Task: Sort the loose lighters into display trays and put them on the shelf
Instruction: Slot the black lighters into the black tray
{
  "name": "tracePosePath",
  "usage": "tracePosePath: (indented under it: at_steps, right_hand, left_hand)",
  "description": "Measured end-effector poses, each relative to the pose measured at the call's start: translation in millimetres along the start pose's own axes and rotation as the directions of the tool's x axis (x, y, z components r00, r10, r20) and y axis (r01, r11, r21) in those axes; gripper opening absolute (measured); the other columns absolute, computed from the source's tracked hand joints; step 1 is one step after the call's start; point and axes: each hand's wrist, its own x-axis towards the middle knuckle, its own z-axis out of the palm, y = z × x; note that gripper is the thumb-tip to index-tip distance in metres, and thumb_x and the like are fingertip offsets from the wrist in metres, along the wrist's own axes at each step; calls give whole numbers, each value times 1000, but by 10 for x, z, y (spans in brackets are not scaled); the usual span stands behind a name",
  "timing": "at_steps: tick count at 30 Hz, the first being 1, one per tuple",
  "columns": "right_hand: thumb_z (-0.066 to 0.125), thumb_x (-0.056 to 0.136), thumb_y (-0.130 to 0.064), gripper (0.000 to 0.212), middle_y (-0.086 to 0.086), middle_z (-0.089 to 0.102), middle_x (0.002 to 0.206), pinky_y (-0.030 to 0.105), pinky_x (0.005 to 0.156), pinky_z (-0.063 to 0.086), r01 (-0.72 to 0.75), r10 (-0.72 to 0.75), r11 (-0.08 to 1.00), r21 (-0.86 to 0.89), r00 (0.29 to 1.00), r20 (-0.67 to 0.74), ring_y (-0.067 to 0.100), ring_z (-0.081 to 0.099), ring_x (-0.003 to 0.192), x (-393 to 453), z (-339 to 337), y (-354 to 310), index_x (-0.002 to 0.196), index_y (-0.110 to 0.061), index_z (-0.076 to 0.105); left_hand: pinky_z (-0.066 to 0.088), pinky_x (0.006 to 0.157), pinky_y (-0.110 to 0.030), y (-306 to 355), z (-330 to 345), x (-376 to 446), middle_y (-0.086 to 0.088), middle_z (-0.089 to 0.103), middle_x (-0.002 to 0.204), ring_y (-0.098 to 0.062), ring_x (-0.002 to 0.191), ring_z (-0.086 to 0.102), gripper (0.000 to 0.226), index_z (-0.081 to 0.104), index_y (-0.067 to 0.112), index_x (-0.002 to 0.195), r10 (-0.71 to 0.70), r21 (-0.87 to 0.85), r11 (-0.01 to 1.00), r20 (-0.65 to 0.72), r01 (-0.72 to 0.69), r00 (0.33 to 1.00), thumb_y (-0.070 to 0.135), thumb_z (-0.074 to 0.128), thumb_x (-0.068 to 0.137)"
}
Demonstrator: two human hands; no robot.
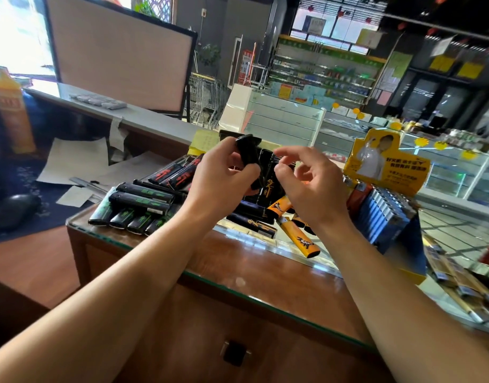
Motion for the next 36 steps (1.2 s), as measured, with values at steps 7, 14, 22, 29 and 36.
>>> tracePosePath:
  at_steps: [7, 14, 22, 29, 36]
  right_hand:
    - [64, 88, -31, 27, -11, 63, 78, 30, 56, 51, -36, 33, 996, 79, 999, 43, 10, 54, 58, 12, -5, -34, 114, -36, 64]
    - [65, 91, -12, 25, 3, 63, 72, 41, 54, 51, -36, 33, 987, 158, 999, 22, 30, 59, 61, 12, -28, -59, 93, -37, 61]
    - [68, 87, -20, 14, 2, 65, 84, 43, 59, 56, -100, 86, 972, 211, 993, 75, 29, 65, 63, -14, -28, -51, 97, -29, 64]
    - [65, 90, -11, 27, -4, 64, 93, 39, 60, 58, -97, 88, 975, 198, 994, 58, 15, 68, 61, -23, -15, -58, 110, -27, 60]
    - [67, 90, -11, 22, -6, 67, 91, 30, 58, 57, -122, 118, 970, 209, 992, 32, 13, 68, 58, -29, 2, -65, 109, -21, 62]
  left_hand:
    - [62, 68, -48, -9, 7, -26, -4, 71, 84, -26, 67, 73, 23, 74, 33, 92, 64, 103, 992, 58, -69, 996, 12, 68, 84]
    - [62, 64, -43, -22, 29, -25, -1, 71, 71, -15, 64, 68, 19, 75, 28, 84, 55, 207, 976, 46, -64, 997, 22, 60, 93]
    - [60, 67, -39, -28, 17, -40, 7, 69, 69, -12, 61, 69, 9, 76, 25, 93, 80, 301, 948, 96, -106, 992, 25, 68, 87]
    - [60, 69, -45, -36, 19, -47, 7, 72, 78, -15, 67, 71, 20, 74, 28, 91, 74, 314, 943, 114, -107, 991, 28, 66, 73]
    - [60, 67, -42, -44, 10, -52, 7, 70, 79, -10, 68, 69, 22, 72, 25, 97, 128, 354, 923, 95, -154, 987, 24, 78, 77]
